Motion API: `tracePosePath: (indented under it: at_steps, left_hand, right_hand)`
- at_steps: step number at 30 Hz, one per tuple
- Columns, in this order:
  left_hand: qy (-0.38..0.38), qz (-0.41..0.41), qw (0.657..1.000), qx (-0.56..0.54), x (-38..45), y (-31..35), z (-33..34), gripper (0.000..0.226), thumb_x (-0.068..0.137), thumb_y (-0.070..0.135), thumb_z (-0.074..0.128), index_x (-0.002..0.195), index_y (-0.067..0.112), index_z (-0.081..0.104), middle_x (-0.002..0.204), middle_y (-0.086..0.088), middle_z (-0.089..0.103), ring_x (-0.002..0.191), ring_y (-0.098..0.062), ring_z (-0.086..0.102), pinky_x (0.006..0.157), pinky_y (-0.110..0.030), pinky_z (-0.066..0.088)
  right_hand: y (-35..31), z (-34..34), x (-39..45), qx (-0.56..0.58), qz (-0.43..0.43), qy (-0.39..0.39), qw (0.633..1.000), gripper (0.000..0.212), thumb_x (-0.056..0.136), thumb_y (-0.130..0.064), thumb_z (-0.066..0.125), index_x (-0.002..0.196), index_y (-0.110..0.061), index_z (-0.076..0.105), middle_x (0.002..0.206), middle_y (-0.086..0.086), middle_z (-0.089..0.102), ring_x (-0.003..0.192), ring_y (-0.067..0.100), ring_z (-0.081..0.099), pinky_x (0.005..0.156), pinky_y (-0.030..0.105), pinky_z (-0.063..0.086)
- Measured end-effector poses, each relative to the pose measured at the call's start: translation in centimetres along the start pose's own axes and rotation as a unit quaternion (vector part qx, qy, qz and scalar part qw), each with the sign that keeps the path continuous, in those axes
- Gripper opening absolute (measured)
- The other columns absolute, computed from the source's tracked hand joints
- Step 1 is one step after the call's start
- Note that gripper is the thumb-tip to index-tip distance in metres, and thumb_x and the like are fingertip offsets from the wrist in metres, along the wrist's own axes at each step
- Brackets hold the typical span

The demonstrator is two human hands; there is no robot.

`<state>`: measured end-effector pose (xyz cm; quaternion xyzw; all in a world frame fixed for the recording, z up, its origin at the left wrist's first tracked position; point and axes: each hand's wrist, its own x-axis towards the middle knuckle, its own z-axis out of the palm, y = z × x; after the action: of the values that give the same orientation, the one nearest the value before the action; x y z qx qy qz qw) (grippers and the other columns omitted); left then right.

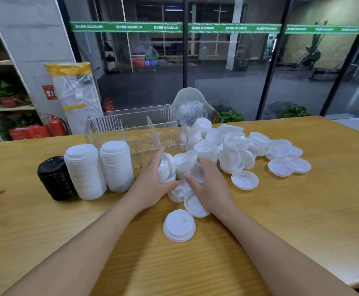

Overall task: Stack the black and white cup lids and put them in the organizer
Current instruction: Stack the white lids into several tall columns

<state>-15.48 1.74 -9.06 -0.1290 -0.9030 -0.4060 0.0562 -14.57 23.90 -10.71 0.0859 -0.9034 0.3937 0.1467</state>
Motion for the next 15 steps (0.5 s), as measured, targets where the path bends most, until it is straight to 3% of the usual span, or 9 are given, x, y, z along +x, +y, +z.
tracePosePath:
  at_steps: [4,7,11,15]
  left_hand:
    - [0.005,0.006,1.0,-0.022,0.1,-0.1,0.3,0.106,0.098,0.059,0.076,0.176,0.04,0.006,0.182,0.013,0.016,0.162,-0.003,0.023,0.128,-0.032,0.025]
    - [0.026,0.002,0.999,-0.031,0.0,-0.2,0.4,0.09,0.104,0.055,0.07,0.175,0.034,0.019,0.18,0.014,0.026,0.156,0.003,0.028,0.126,-0.031,0.029]
    - [0.062,-0.006,0.998,-0.032,-0.2,-0.4,0.4,0.076,0.101,0.053,0.075,0.166,0.035,0.041,0.169,0.016,0.044,0.154,-0.002,0.04,0.126,-0.035,0.035]
    - [0.086,0.003,0.996,-0.014,-0.4,-0.4,0.2,0.062,0.099,0.036,0.079,0.155,0.038,0.054,0.151,0.017,0.056,0.136,0.002,0.049,0.113,-0.026,0.041]
  right_hand:
    - [0.4,-0.1,1.0,-0.001,-0.022,0.049,0.999,0.071,0.099,-0.058,0.069,0.155,-0.02,0.048,0.152,-0.004,0.053,0.141,0.014,0.049,0.118,0.044,0.045]
    - [0.0,-0.3,1.8,-0.045,-0.1,0.09,0.99,0.069,0.098,-0.048,0.075,0.156,-0.02,0.049,0.156,-0.001,0.051,0.146,0.016,0.045,0.122,0.042,0.039]
    - [-1.0,-0.1,2.6,-0.109,-0.178,0.065,0.976,0.067,0.093,-0.05,0.075,0.154,-0.032,0.052,0.16,-0.005,0.045,0.149,0.019,0.039,0.122,0.043,0.029]
    - [-0.1,0.5,2.7,-0.156,-0.205,0.061,0.964,0.055,0.091,-0.043,0.077,0.141,-0.024,0.065,0.145,-0.004,0.061,0.137,0.022,0.05,0.117,0.045,0.032]
